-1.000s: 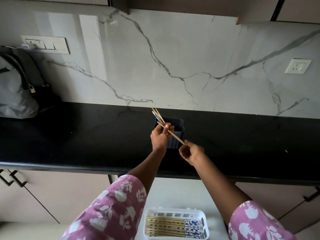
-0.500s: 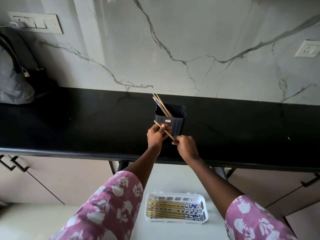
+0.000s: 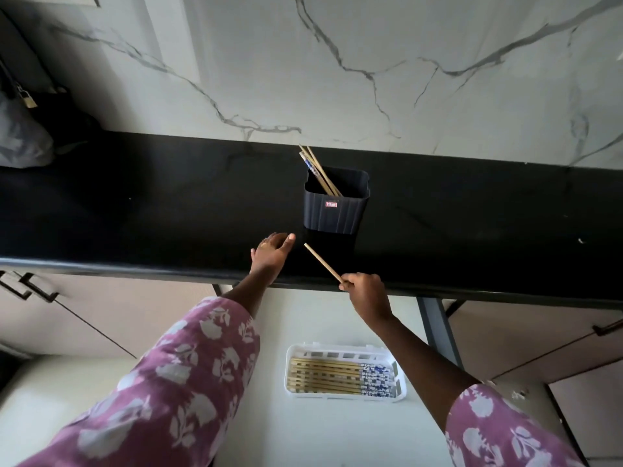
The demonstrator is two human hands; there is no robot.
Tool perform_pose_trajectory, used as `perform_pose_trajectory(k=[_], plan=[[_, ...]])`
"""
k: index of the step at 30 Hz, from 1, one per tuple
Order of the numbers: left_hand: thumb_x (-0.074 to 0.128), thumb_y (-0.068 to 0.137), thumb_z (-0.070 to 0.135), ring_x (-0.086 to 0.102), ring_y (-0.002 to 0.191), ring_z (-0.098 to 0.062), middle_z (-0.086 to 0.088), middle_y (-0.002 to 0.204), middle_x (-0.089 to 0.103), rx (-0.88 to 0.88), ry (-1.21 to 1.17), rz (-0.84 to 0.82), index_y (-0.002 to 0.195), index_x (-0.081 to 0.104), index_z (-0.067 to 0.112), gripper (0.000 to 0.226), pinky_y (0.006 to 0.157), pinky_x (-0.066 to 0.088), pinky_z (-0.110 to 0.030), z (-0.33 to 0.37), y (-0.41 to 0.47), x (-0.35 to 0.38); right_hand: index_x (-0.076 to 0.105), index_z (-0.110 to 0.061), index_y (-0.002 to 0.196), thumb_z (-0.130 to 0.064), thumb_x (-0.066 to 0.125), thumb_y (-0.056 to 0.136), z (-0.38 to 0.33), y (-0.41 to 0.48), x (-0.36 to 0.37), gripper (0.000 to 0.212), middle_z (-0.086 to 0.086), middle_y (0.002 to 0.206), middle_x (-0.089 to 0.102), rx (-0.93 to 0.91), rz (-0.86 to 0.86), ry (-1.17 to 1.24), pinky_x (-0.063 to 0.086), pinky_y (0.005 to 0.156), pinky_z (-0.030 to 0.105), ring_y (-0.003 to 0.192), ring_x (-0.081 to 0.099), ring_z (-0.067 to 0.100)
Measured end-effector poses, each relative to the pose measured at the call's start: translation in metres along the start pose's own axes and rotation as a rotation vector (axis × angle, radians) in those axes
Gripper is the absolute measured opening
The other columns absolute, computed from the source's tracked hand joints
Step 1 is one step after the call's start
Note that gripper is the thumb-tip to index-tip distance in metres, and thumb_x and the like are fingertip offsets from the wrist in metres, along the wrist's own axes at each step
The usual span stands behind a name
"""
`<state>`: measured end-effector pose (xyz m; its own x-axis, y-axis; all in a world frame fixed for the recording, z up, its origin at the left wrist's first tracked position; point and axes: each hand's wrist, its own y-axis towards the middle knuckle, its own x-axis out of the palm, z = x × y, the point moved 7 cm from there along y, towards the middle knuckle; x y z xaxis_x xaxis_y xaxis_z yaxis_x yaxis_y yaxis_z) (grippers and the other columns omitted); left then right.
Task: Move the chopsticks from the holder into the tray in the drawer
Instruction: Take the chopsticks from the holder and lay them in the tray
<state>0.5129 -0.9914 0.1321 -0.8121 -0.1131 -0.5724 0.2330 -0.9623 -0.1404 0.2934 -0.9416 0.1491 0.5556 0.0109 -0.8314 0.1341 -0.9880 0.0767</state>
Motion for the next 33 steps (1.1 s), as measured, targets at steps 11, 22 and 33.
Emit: perform_pose_trajectory(k=[11,22,33], plan=[[0.040,0.083,0.070,-0.024,0.143,-0.025,0.017,0.156,-0.019,-0.101,0.647,-0.310,0.146,-0.005,0.044,0.082,0.108,-0.009,-0.063,-0.041,0.003,0.025,0.071,-0.011,0.100,-0.014,0.055,0.090,0.046,-0.055,0.079,0.019,0.012,0.098,0.073,0.009,-0.455,-0.150,0.053,0.078,0.035,0.093,0.065,0.033],[0.043,0.081,0.070,-0.024,0.142,-0.027,0.020,0.154,-0.023,-0.139,0.667,-0.344,0.144,-0.008,0.048,0.085,0.108,-0.005,-0.064,-0.043,0.007,0.025,0.040,-0.006,0.065,0.002,0.044,0.080,0.066,-0.088,0.125,0.018,0.024,0.082,0.057,-0.015,-0.656,-0.394,0.047,0.067,0.035,0.080,0.060,0.037],[0.044,0.083,0.067,-0.026,0.142,-0.025,0.021,0.154,-0.022,-0.159,0.658,-0.318,0.145,-0.007,0.048,0.082,0.108,-0.009,-0.063,-0.037,0.001,0.024,0.062,0.002,0.095,-0.001,0.039,0.087,0.064,-0.103,0.145,0.025,0.023,0.110,0.065,-0.070,-0.676,-0.465,0.049,0.082,0.037,0.107,0.061,0.037]])
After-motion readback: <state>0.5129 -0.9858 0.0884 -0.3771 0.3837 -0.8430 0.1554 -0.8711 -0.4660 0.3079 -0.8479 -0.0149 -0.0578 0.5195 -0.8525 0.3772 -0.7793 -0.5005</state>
